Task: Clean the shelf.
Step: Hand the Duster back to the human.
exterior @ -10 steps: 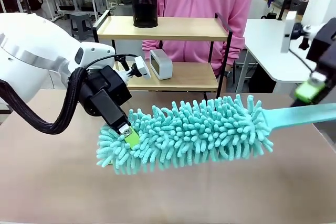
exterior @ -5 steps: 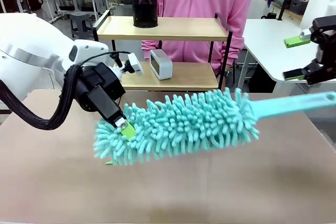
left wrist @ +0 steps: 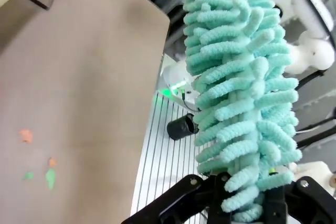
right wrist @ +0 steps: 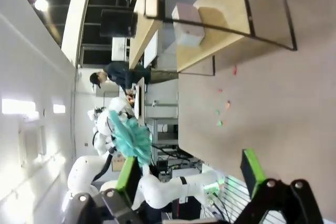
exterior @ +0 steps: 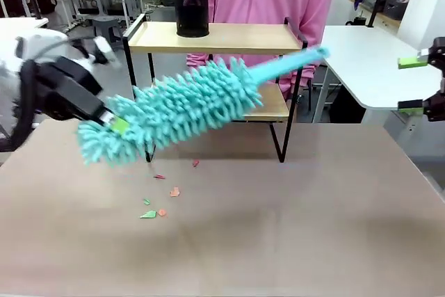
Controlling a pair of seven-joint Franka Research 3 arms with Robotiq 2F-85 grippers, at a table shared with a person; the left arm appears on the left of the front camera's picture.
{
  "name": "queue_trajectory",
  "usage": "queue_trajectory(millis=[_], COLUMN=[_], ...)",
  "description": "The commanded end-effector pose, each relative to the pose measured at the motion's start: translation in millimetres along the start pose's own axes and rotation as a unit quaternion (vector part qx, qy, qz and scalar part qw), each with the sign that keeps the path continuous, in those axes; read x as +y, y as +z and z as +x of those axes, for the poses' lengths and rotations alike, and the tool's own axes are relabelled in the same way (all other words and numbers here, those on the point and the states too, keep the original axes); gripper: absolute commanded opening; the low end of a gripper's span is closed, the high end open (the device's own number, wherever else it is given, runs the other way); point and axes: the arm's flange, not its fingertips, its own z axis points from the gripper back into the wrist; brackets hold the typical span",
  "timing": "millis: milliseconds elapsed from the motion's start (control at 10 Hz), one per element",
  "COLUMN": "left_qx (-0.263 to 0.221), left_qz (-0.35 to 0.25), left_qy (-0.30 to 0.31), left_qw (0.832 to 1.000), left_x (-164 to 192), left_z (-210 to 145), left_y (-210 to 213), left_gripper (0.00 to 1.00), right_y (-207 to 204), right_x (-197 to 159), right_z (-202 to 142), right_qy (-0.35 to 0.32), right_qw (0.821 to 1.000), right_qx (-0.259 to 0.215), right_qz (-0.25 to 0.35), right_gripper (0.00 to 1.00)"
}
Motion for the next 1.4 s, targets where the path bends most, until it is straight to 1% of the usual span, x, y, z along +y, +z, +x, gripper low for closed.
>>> queue_trajectory(millis=[0, 100, 200, 300, 400, 500, 600, 700, 800, 900, 1000, 1100, 1200, 1300], left_qx=[-0.013, -0.057, -0.138, -0.197, -0.255, -0.321, -0.387, -0.449, -0.502, -0.514, -0.526, -0.511, -0.5, -0.493], left_qz=[-0.005, -0.009, -0.01, -0.005, -0.008, 0.022, 0.043, 0.06, 0.107, 0.11, 0.162, 0.156, 0.16, 0.163], left_qy=[-0.067, -0.119, -0.177, -0.21, -0.221, -0.196, -0.148, -0.065, 0.052, 0.111, 0.183, 0.223, 0.256, 0.275], left_qw=[0.998, 0.991, 0.974, 0.958, 0.941, 0.926, 0.909, 0.889, 0.857, 0.843, 0.815, 0.815, 0.812, 0.809], left_x=[-41, -57, -70, -74, -78, -72, -67, -65, -54, -45, -30, -17, -4, 6], left_z=[-22, -30, -43, -55, -66, -80, -94, -110, -124, -130, -133, -131, -129, -124], left_y=[26, 53, 87, 111, 129, 146, 163, 174, 185, 195, 201, 205, 210, 211], left_gripper=[0.0, 0.0, 0.0, 0.0, 0.0, 0.0, 0.0, 0.0, 0.0, 0.0, 0.0, 0.0, 0.0, 0.0], right_y=[-4, -4, -4, -4, -4, -4, -4, -4, -4, -4, -4, -4, -4, -4], right_x=[7, 7, 7, 7, 7, 7, 7, 7, 7, 7, 7, 7, 7, 7], right_z=[-1, -1, -1, -1, -1, -1, -1, -1, -1, -1, -1, -1, -1, -1], right_qy=[0.018, 0.018, 0.018, 0.018, 0.018, 0.018, 0.018, 0.018, 0.018, 0.018, 0.018, 0.018, 0.018, 0.018], right_qw=[1.0, 1.0, 1.0, 1.0, 1.0, 1.0, 1.0, 1.0, 1.0, 1.0, 1.0, 1.0, 1.0, 1.0], right_qx=[0.013, 0.013, 0.013, 0.013, 0.013, 0.013, 0.013, 0.013, 0.013, 0.013, 0.013, 0.013, 0.013, 0.013], right_qz=[0.002, 0.002, 0.002, 0.002, 0.002, 0.002, 0.002, 0.002, 0.002, 0.002, 0.002, 0.002, 0.002, 0.002], right_gripper=[1.0, 1.0, 1.0, 1.0, 1.0, 1.0, 1.0, 1.0, 1.0, 1.0, 1.0, 1.0, 1.0, 1.0])
